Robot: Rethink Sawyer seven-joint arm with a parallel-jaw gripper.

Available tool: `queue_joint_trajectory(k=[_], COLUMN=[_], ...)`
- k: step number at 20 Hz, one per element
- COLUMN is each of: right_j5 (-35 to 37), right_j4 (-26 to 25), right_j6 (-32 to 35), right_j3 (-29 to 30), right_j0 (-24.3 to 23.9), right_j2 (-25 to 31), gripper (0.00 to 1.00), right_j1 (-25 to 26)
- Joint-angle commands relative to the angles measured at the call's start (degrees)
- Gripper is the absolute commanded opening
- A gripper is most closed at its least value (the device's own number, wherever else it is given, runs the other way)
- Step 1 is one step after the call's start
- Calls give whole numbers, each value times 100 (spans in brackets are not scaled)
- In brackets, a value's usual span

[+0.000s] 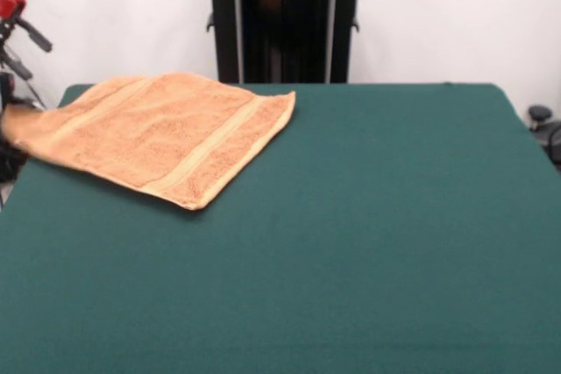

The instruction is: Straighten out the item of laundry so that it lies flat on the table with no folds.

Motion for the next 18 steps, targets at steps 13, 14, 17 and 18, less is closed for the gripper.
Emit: queue_joint_trajectory(k=[13, 14, 17, 18], right_j5=[-1024, -1121, -1337, -1469], right_j4=[422, 488, 565, 598], right_j6=[110, 212, 358, 450], right_j3=[1742, 1863, 2099, 2246], right_j0=[228, 251, 304, 319], right_j2=[1187, 1217, 1276, 1354], gripper=[100, 100, 100, 100], right_j1=[-1159, -1147, -1200, -1240])
